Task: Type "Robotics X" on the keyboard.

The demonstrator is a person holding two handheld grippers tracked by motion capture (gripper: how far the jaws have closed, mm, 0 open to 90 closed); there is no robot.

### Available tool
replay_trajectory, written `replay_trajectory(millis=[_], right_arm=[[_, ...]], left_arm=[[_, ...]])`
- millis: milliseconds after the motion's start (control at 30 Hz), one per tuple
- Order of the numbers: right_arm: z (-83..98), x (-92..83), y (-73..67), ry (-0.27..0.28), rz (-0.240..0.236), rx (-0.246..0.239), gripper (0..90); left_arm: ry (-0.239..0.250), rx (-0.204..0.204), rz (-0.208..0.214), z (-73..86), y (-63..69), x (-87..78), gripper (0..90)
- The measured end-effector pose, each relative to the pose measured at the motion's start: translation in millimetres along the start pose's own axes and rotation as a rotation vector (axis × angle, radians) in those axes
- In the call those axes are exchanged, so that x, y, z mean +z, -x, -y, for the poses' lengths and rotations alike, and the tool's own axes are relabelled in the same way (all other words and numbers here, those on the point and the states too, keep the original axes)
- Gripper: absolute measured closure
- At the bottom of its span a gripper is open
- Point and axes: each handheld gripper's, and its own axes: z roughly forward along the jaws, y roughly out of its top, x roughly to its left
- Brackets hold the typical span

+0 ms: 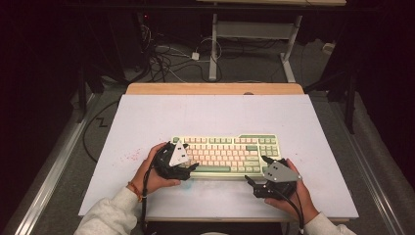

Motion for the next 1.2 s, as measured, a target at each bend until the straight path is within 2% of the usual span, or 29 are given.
replay_trajectory(millis=[133,200,333,400,467,533,600,667,800,867,1000,1067,1200], right_arm=[[0.2,-0.4,0.4,0.000,0.001,0.001,18.8],[0.2,-0.6,0.7,0.002,0.001,0.002,18.7],[0.0,-1.0,0.9,0.002,0.002,0.001,18.7],[0.1,-0.9,1.1,0.001,0.001,-0.003,18.7],[0.3,-0.4,1.1,-0.001,0.001,-0.004,18.6],[0.5,-0.1,1.5,-0.002,0.003,-0.003,18.6],[0.6,-0.2,2.0,-0.002,0.004,-0.003,18.6],[0.6,-0.2,2.5,-0.001,0.006,-0.003,18.6],[0.3,0.2,1.9,-0.004,0.003,-0.002,18.6],[0.1,0.0,1.7,-0.002,0.003,-0.003,18.6],[-0.3,-0.1,1.4,-0.003,0.002,-0.005,18.6],[-0.3,-0.1,1.1,-0.002,0.001,-0.007,18.6],[0.1,0.4,1.3,-0.006,0.001,-0.010,18.6]], left_arm=[[0.006,-0.022,-0.020,10.2,1.7,-4.8,21.0],[0.004,-0.020,-0.030,16.0,3.2,-7.2,20.9],[-0.005,-0.026,-0.037,24.8,5.2,-12.5,20.6],[-0.014,-0.034,-0.027,29.3,4.7,-14.5,20.6],[-0.024,-0.036,-0.039,35.2,3.6,-16.7,20.6],[-0.014,-0.074,-0.024,41.3,1.0,-19.9,20.7],[-0.017,-0.088,-0.028,46.3,-0.2,-23.3,21.3],[-0.012,-0.118,-0.022,50.3,-1.3,-26.7,22.4],[-0.020,-0.131,-0.026,54.7,-1.7,-32.1,28.6],[-0.036,-0.135,-0.048,55.8,-2.4,-33.0,34.5],[-0.048,-0.140,-0.024,55.8,-6.9,-33.6,59.6],[-0.061,-0.132,-0.028,54.4,-7.9,-33.2,71.7],[-0.091,-0.128,-0.005,54.2,-12.0,-31.2,86.9]])
